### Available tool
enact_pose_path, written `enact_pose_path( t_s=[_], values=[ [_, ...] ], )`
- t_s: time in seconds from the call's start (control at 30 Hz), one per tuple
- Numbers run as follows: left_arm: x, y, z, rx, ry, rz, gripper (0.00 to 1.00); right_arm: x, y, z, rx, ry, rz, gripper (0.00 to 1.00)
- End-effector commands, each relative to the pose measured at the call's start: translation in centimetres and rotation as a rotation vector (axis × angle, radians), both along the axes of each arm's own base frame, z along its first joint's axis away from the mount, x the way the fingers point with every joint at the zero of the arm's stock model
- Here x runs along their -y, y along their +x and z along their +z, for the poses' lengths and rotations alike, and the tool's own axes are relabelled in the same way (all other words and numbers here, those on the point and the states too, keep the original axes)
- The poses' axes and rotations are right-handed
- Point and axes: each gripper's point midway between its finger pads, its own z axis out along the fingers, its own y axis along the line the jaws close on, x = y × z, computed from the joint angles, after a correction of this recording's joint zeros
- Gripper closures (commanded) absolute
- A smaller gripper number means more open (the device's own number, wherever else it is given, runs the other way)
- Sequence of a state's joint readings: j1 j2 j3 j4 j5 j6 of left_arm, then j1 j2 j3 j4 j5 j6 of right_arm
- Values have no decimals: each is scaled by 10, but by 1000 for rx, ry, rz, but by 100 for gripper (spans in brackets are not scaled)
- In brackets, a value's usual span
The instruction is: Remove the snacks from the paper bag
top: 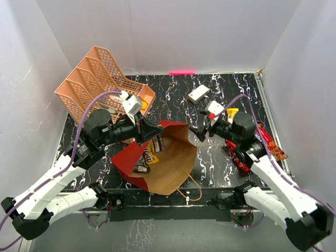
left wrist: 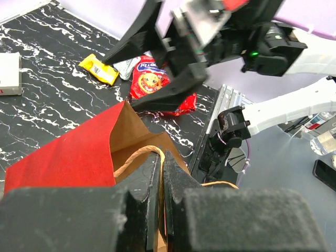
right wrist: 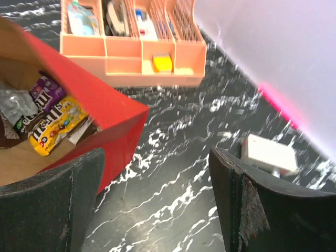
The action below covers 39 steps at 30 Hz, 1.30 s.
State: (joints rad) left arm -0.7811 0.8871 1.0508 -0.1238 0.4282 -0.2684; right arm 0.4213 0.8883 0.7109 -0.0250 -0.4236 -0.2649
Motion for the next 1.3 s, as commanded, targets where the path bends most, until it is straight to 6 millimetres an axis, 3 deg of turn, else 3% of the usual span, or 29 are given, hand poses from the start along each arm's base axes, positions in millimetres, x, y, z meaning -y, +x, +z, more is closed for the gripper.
enact_pose_path(
  t_s=[0.0,0.13,0.27,0.47,0.63,0.77,1.0,1.13,1.27],
  values=[
    [-3,-7,20,58,-32,-25,100,-8,-41,51,320,-60,198,17],
    [1,-15,27,83,-45,-78,100,-14,-78,64,402,-89,357,16],
    [2,-18,27,108,-38,-107,100,-23,-120,64,545,-150,594,18],
    [4,-19,28,128,-49,-120,100,-36,-144,55,624,-153,798,28],
    [5,-19,31,132,-61,-124,100,-52,-147,47,674,-198,852,29],
    [6,-19,29,125,-57,-129,100,-76,-145,32,681,-303,856,27],
    [6,-18,29,131,-52,-125,100,-129,-145,-27,669,-585,899,25],
    [4,-18,25,144,-39,-124,100,-149,-141,-65,662,-648,948,25],
    [3,-20,27,163,-45,-126,100,-167,-132,-85,669,-663,956,25]
  ],
)
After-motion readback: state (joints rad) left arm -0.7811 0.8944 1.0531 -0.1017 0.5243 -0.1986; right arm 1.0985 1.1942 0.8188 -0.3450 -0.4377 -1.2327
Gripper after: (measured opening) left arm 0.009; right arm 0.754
